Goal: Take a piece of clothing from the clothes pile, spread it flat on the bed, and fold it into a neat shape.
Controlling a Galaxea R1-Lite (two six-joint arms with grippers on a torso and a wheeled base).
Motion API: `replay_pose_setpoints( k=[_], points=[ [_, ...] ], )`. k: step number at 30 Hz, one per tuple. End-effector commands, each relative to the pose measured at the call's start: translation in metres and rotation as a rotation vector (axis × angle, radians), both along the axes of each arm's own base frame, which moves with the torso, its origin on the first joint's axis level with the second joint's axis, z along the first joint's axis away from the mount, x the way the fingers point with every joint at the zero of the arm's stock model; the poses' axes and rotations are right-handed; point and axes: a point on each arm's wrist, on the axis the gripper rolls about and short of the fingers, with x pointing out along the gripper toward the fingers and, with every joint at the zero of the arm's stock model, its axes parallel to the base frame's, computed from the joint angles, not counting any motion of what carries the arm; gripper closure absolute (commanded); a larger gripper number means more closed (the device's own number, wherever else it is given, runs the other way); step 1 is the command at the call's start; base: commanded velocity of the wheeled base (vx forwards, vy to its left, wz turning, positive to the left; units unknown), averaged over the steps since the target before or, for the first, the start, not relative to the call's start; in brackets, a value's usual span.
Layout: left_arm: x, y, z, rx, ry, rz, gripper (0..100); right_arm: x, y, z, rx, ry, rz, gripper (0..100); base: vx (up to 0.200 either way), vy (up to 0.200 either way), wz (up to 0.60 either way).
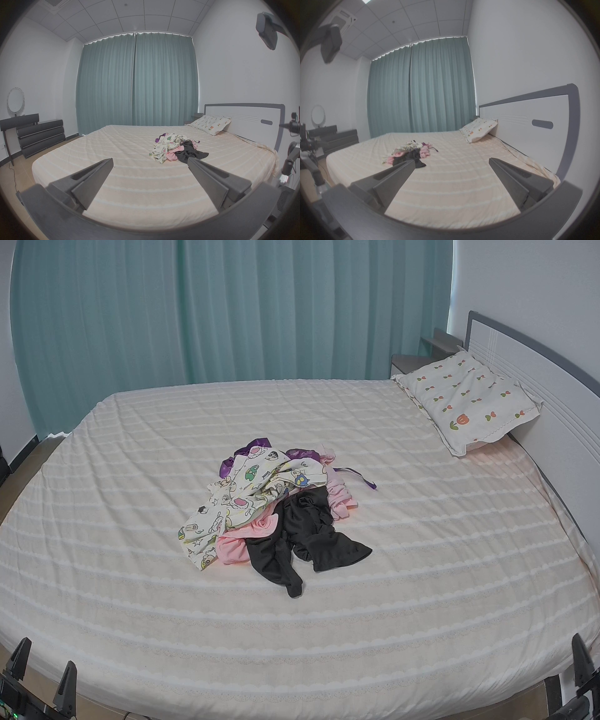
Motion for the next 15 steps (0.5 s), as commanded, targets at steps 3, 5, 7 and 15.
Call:
replay_pose_setpoints(
  k=[3, 5, 7, 15],
  points=[
    [0.001, 0.0, -0.004, 0.0, 0.01, 0.0, 0, 0.018, 0.003, 0.092, -0.025, 0.116, 0.136, 0, 0.0, 0.0, 0.0],
    [0.001, 0.0, -0.005, 0.0, 0.012, 0.0, 0, 0.041, 0.004, 0.09, 0.017, 0.235, 0.158, 0, 0.0, 0.0, 0.0],
    [0.001, 0.0, -0.005, 0.0, 0.012, 0.0, 0, 0.064, 0.004, 0.093, 0.078, 0.309, 0.161, 0, 0.0, 0.0, 0.0],
    [0.001, 0.0, -0.004, 0.0, 0.01, 0.0, 0, 0.153, 0.02, 0.079, 0.156, 0.533, 0.248, 0, 0.0, 0.0, 0.0]
  ],
)
